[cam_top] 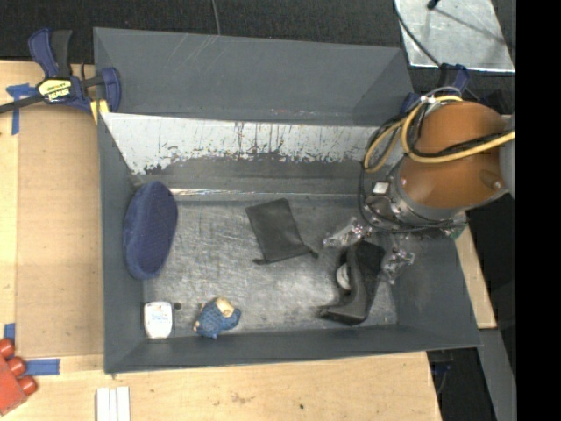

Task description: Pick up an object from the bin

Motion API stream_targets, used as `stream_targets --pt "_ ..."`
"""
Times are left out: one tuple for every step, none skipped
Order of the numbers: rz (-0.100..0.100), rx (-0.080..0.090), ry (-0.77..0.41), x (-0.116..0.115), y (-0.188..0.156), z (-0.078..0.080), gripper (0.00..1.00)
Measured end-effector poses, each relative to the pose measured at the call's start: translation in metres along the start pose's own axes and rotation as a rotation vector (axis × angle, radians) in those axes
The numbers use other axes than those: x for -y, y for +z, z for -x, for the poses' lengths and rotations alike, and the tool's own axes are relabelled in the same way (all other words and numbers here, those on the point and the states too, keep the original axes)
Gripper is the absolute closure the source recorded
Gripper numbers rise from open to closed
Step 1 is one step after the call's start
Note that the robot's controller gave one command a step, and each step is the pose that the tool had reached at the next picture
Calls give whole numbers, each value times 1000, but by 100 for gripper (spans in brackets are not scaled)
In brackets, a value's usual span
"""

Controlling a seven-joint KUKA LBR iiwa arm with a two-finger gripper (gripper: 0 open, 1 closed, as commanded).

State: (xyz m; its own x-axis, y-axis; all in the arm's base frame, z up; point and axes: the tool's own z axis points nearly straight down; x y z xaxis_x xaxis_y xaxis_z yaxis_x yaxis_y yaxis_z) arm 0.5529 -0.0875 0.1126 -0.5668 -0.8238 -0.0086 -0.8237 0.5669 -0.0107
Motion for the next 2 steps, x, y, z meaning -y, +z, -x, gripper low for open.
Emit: stream_targets --pt "8 -11 -434 9 37 14 0" --pt "5 -17 -709 -4 37 23 0"
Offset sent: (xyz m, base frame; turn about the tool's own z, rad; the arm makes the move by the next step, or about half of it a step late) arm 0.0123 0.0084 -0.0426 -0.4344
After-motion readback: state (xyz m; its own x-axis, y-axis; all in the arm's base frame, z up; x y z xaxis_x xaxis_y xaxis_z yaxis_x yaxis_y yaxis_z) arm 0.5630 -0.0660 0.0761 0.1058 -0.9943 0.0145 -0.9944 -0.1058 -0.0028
